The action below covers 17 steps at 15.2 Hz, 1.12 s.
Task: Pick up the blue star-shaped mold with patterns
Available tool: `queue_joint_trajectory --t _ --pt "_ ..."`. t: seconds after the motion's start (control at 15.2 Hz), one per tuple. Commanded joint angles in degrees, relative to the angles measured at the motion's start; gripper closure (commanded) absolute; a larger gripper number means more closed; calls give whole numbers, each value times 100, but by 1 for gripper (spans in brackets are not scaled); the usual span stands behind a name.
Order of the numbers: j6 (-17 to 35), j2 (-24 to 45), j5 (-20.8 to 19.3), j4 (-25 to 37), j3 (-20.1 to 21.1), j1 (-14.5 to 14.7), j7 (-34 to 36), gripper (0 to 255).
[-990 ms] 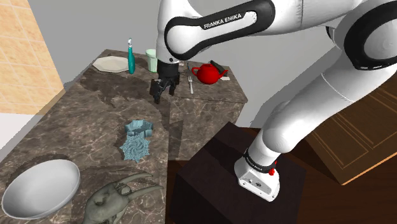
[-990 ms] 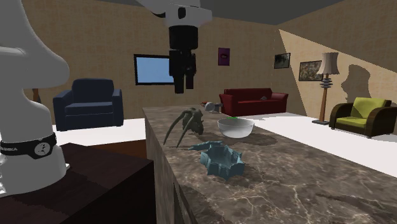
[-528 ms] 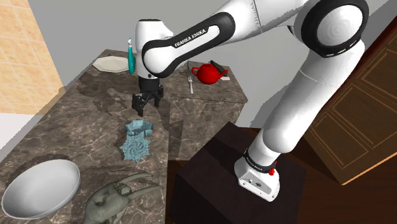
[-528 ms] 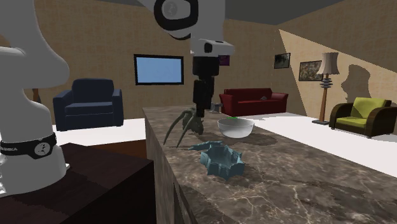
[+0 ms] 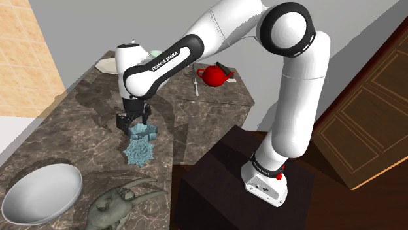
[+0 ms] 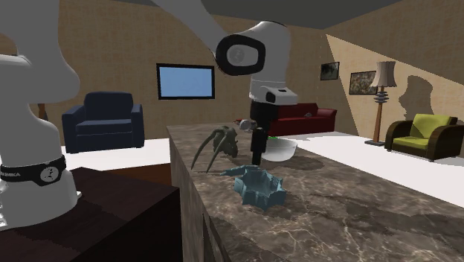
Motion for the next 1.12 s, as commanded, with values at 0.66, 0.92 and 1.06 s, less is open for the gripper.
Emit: queue_joint_trajectory --t 0.66,0.92,1.06 --pt "469 896 -258 342 -154 192 181 0" --pt "473 897 -259 339 -154 194 184 255" --pt "473 897 -259 339 -154 195 184 255"
